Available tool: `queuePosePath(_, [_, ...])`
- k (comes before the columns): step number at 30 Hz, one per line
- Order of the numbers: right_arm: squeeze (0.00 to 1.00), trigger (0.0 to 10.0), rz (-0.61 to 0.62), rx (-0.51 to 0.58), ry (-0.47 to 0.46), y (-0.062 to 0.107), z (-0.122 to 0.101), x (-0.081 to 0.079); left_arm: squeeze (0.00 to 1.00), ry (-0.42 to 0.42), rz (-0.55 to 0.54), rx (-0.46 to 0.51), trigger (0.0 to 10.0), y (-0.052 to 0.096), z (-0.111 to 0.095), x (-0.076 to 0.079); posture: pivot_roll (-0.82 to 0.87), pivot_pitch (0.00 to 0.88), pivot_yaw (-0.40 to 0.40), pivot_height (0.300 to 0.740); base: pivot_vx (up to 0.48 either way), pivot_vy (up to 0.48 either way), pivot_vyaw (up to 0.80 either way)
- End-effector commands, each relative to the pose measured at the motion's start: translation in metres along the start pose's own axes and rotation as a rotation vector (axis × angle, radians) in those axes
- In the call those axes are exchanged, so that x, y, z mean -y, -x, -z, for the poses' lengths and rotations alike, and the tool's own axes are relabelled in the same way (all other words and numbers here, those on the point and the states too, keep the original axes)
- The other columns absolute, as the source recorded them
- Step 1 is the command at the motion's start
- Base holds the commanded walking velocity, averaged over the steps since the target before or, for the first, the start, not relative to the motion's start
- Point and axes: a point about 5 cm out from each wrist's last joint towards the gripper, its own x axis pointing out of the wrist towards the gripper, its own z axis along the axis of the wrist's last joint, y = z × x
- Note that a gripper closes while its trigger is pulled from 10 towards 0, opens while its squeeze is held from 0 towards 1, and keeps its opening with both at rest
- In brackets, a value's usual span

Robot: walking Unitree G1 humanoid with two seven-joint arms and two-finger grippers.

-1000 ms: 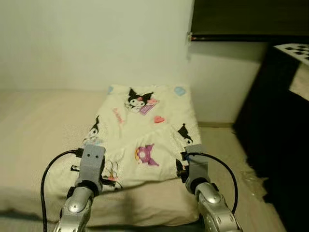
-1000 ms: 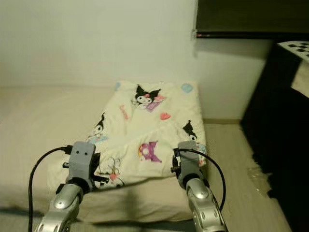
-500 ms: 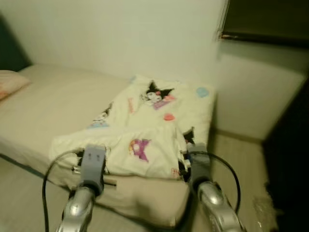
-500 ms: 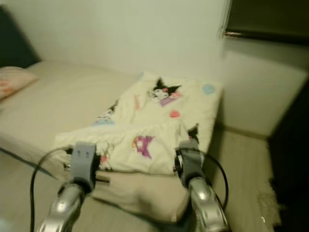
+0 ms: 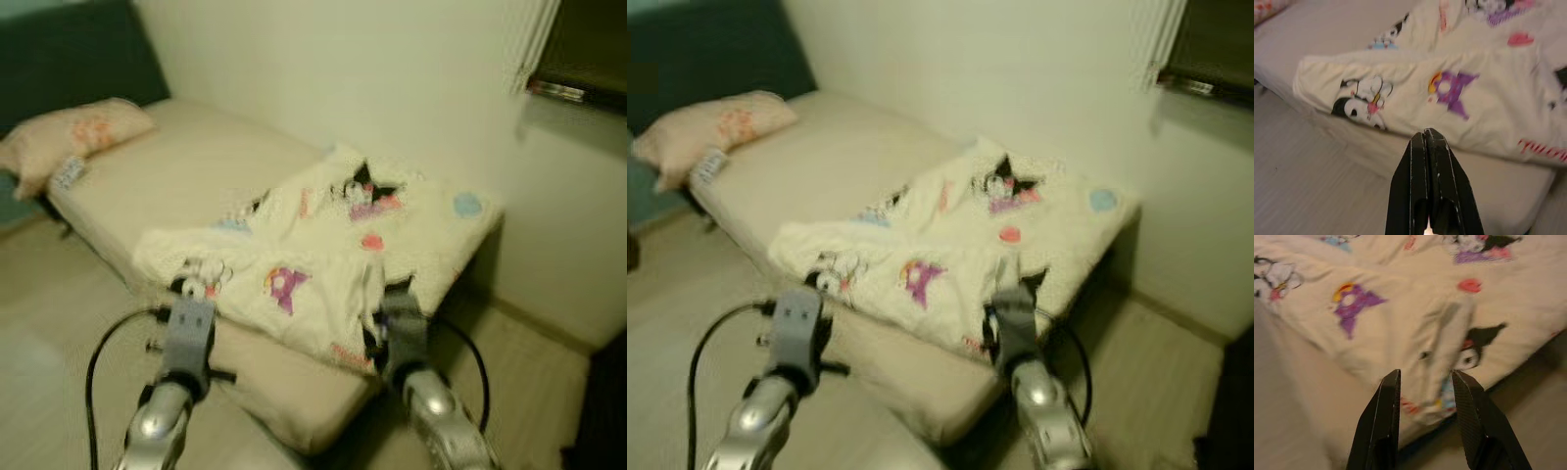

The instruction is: Clean up the room

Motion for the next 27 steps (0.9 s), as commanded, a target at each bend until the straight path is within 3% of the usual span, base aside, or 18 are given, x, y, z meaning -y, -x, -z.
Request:
queuePosePath(1, [0.00,10.0,-0.026,0.003,-0.013,-0.001,-0.001,-0.009,0.00,-0.010,-0.014,-0.034,10.0,0.004,0.008,-0.005,-0.05,0.088,0.012,0.740,0.000,-0.480,0.80])
queuePosePath(14, [0.00,10.0,-0.045,0.017,-0.018,-0.003,-0.005,-0.012,0.00,-0.029,-0.049,-0.027,10.0,0.004,0.006,-0.010,-0.04,0.090,0.008,0.740,0.000,-0.478,0.80])
queuePosePath(22, [0.00,10.0,-0.086,0.054,-0.068,-0.001,-0.011,-0.018,0.00,0.028,-0.073,-0.003,10.0,0.005,0.002,-0.015,-0.04,0.094,0.012,0.740,0.000,0.305,0.20])
queuePosePath(27, [0.00,10.0,-0.093,0.054,-0.068,-0.001,-0.010,-0.019,0.00,0.016,-0.073,0.025,10.0,0.005,0.000,-0.016,-0.04,0.093,0.011,0.740,0.000,0.288,0.00])
